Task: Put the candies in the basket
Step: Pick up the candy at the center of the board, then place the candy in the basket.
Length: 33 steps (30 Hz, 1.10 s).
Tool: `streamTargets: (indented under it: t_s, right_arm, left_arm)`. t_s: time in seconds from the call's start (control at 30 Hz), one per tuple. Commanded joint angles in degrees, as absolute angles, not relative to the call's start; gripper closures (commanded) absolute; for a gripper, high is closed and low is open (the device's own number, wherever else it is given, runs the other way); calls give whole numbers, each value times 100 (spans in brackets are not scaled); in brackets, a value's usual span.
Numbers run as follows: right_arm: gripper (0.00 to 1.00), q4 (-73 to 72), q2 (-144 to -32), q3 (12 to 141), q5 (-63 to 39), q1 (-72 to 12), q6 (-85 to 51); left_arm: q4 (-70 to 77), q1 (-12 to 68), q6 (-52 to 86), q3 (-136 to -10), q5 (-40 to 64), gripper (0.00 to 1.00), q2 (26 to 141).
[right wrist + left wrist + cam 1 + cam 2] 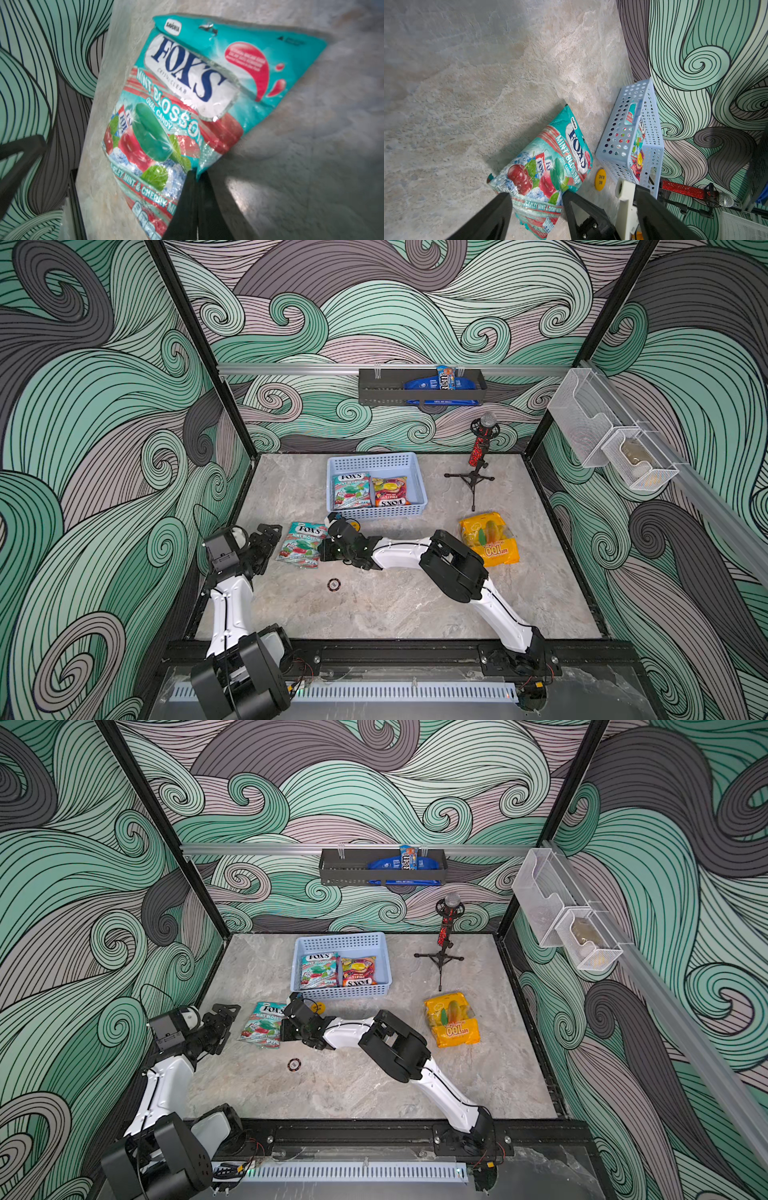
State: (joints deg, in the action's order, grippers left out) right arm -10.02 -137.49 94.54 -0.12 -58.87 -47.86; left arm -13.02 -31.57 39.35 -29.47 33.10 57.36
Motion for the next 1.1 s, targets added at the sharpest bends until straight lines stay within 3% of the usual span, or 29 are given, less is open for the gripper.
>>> streamTargets:
  t_s: [0.0,0.23,0.43,0.53,0.63,0.83,1.07]
  right_arm:
    - [100,-685,-13371,9229,144,-5920,-4459]
    - [100,-684,-12123,8798,503,-6060,-3694]
    - [100,-688,-10686,7832,861,-6060,-3240]
    - [100,-684,-9935,7273,1001,-6023,-3019]
    - [100,-681,-9157,6630,1263,-5844,-3126]
    - [100,-648,-7921,5955,636,-4866,-3305]
    - [100,186,-7964,6450,120,-3749,-2396]
  left_arm:
    - [-1187,-3234,3758,-2977,3753,5,5867]
    - [-719,-3239,3753,-2848,4431,9,6004]
    - [-174,-3071,3912,-2622,4587,13,5425]
    - [177,-2363,4167,-2500,4236,12,5053]
    - [660,-1143,4447,-2417,3558,12,4935]
    - [1299,505,4776,-2622,2404,13,5469]
    - [2083,1922,4755,-2612,634,13,5944]
